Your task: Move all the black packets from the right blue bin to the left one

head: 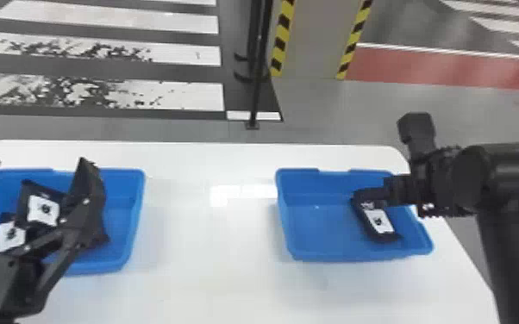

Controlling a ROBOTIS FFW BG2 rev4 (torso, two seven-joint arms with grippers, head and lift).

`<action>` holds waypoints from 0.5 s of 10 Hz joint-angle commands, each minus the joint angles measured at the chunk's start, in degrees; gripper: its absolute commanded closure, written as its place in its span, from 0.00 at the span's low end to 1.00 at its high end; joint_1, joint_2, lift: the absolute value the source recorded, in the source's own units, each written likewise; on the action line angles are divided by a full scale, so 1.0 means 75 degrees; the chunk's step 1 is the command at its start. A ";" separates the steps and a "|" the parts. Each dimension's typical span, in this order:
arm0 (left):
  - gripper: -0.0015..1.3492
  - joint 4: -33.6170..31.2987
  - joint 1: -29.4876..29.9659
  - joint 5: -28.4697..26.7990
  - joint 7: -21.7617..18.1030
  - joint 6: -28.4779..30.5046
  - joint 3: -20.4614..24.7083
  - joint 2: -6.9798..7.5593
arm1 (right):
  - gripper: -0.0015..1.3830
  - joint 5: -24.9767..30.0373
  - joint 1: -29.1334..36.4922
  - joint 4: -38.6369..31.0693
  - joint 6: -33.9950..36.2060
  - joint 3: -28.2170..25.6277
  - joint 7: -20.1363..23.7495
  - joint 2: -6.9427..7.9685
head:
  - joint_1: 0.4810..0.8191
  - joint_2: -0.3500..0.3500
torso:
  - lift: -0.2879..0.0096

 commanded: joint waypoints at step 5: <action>0.07 0.0000 -0.0054 0.0022 0.0000 0.0092 -0.0022 0.0031 | 0.18 -0.0046 0.0142 0.0705 0.0012 -0.0429 -0.0221 -0.0042 | 0.63 0.15 | 0.50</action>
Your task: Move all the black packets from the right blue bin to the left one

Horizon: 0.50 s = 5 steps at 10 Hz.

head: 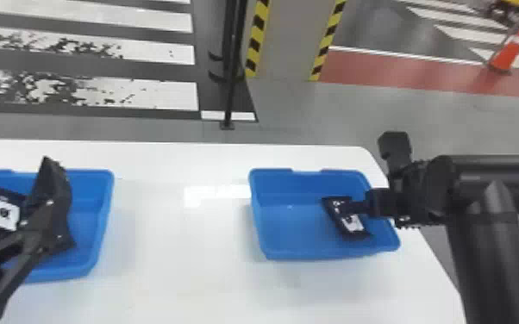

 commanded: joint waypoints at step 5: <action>0.07 0.0019 -0.0018 -0.0076 0.0000 -0.0030 0.0027 0.0000 | 0.19 -0.0106 -0.0066 0.0693 0.0011 -0.0011 -0.0046 0.0017 | 0.63 0.13 | 0.50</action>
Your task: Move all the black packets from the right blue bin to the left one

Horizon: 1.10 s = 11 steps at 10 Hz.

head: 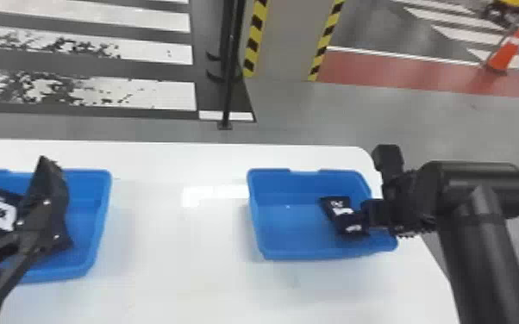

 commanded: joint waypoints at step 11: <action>0.09 0.0094 0.0000 -0.0066 0.0000 -0.0066 0.0043 -0.0012 | 0.79 -0.0594 0.0394 -0.0040 -0.1294 0.0076 -0.0146 0.0144 | 0.63 0.18 | 0.50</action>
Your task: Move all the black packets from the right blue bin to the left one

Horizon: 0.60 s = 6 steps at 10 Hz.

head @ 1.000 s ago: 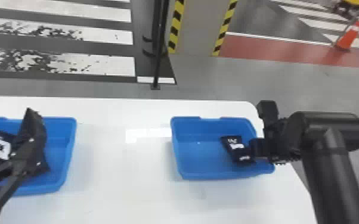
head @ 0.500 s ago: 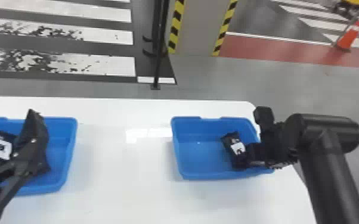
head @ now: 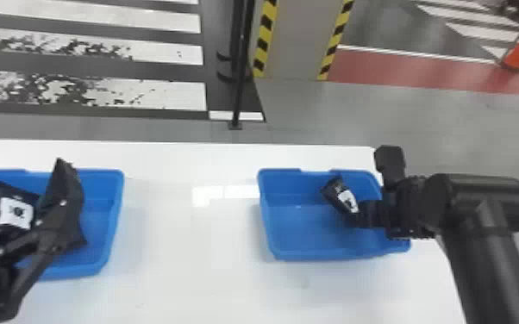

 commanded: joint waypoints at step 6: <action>0.08 0.0104 -0.0056 -0.0005 0.0046 -0.0372 0.0041 -0.0023 | 0.80 -0.1137 0.1505 -0.3652 -0.1783 0.0734 0.0827 0.0245 | 0.63 0.35 | 0.50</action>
